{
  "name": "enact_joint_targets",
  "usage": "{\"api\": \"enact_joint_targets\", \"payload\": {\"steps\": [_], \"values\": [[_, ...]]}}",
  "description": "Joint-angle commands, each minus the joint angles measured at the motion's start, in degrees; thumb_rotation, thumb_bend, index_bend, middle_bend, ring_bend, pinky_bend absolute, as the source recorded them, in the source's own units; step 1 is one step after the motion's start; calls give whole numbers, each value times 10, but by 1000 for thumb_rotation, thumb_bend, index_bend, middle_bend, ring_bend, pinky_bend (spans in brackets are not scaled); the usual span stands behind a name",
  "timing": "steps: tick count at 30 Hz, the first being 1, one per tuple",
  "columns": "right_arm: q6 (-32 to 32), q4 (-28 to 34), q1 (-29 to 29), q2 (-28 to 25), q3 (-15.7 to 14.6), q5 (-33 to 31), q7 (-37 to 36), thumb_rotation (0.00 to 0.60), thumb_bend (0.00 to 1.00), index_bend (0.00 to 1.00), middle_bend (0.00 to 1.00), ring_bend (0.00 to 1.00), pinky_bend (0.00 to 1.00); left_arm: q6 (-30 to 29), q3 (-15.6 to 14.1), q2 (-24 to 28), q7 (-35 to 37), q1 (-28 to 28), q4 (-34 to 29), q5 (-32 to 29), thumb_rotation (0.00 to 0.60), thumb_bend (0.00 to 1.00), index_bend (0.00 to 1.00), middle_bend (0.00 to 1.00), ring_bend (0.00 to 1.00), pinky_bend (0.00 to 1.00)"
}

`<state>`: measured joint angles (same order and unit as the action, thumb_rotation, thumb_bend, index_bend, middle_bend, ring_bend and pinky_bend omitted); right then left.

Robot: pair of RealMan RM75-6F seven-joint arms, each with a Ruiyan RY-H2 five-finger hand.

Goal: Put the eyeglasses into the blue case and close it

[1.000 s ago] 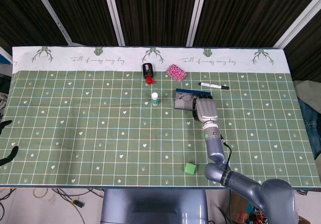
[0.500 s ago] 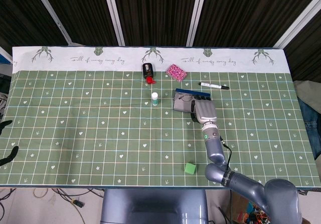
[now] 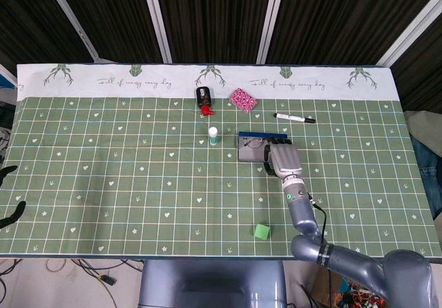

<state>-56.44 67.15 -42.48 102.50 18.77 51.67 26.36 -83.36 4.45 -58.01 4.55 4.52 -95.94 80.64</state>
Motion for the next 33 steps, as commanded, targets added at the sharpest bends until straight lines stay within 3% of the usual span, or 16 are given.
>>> {"api": "enact_joint_targets", "payload": {"steps": [1, 9, 14, 33], "values": [[-17, 55, 24, -34, -22, 12, 5, 600, 558, 666, 240, 247, 234, -1, 0, 0, -1, 0, -1, 1, 600, 316, 176, 0, 0, 0], [-34, 156, 51, -89, -48, 12, 23, 600, 560, 672, 230, 226, 234, -2, -1, -2, -5, -1, -2, 3, 600, 316, 177, 0, 0, 0], [-41, 187, 52, -105, -49, 10, 34, 600, 562, 675, 228, 224, 234, -4, -1, -2, -6, -1, -3, 4, 600, 316, 176, 0, 0, 0], [-8, 157, 2, -98, -20, -72, 64, 600, 570, 679, 206, 209, 234, -1, -1, 0, -2, -1, -4, 0, 600, 316, 177, 0, 0, 0]]}}
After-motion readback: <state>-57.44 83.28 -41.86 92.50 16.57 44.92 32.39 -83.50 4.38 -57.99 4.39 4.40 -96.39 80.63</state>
